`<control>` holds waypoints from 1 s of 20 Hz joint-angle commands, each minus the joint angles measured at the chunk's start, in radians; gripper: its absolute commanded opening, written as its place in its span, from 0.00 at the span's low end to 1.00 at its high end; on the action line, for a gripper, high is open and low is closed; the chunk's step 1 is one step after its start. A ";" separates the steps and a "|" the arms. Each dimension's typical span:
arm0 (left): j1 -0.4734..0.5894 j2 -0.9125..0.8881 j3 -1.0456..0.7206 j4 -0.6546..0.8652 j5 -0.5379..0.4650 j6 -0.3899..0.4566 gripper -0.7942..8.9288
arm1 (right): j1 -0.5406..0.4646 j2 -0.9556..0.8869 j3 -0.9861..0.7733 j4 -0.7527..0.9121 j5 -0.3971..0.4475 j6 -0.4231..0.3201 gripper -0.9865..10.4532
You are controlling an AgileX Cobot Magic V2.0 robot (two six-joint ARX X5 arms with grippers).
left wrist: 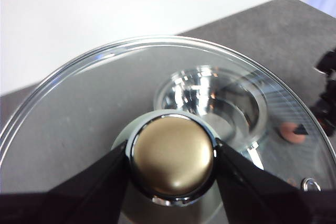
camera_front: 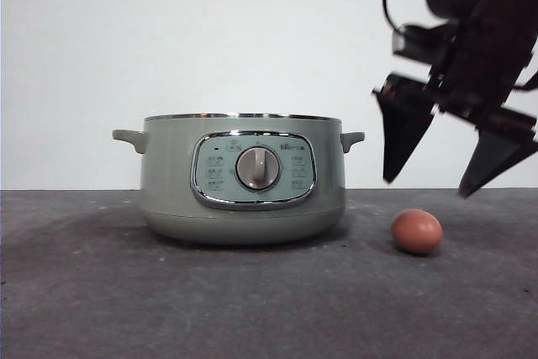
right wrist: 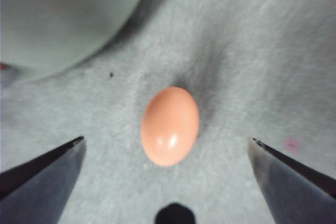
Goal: Pick up the egg,open the lid,put the egg in the pot,close the lid
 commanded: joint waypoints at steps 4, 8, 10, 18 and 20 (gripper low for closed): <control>0.003 -0.179 -0.203 0.031 0.006 -0.064 0.07 | 0.027 0.090 0.003 0.054 0.043 0.035 0.63; 0.003 -0.258 -0.278 0.020 0.006 -0.103 0.07 | 0.032 0.129 0.003 0.075 0.068 0.061 0.63; 0.003 -0.277 -0.278 0.015 0.007 -0.103 0.07 | 0.032 0.138 0.003 0.078 0.077 0.061 0.56; 0.003 -0.287 -0.278 0.015 0.007 -0.108 0.07 | 0.042 0.141 0.002 0.077 0.075 0.087 0.25; 0.003 -0.287 -0.278 0.015 0.007 -0.108 0.07 | 0.045 0.142 0.002 0.077 0.075 0.087 0.25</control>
